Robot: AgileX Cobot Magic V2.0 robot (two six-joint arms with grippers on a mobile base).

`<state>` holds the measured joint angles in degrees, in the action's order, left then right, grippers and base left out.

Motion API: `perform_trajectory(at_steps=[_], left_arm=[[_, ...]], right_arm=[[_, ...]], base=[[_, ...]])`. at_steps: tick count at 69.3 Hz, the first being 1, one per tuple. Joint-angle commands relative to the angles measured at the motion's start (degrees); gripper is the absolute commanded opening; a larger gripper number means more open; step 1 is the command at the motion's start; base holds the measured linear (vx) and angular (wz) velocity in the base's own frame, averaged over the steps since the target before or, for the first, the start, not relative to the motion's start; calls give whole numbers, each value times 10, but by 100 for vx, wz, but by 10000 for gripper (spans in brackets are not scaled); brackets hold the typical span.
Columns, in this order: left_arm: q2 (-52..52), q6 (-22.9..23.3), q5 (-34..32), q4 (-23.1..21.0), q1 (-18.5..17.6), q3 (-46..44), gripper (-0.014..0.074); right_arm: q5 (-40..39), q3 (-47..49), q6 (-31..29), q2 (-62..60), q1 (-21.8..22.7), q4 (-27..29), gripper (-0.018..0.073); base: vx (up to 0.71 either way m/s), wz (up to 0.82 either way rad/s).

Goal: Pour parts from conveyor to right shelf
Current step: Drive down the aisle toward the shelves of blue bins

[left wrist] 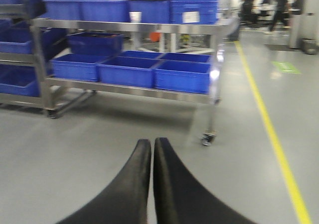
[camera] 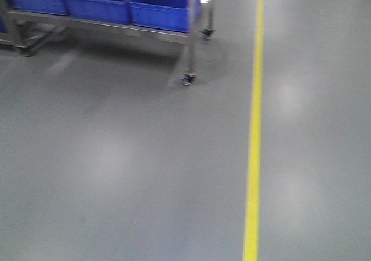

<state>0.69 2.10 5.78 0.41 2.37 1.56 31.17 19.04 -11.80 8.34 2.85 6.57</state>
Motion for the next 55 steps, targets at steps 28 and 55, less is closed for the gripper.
perform_trajectory(at_steps=[28,55], left_arm=[[7,5,-45,-4,-3,-11,-6],[7,5,-45,-4,-3,-11,-6]], right_arm=[[-44,16,-1,6,1,-2,-5],[-44,16,-1,6,1,-2,-5]], base=[[77,75],[78,69]])
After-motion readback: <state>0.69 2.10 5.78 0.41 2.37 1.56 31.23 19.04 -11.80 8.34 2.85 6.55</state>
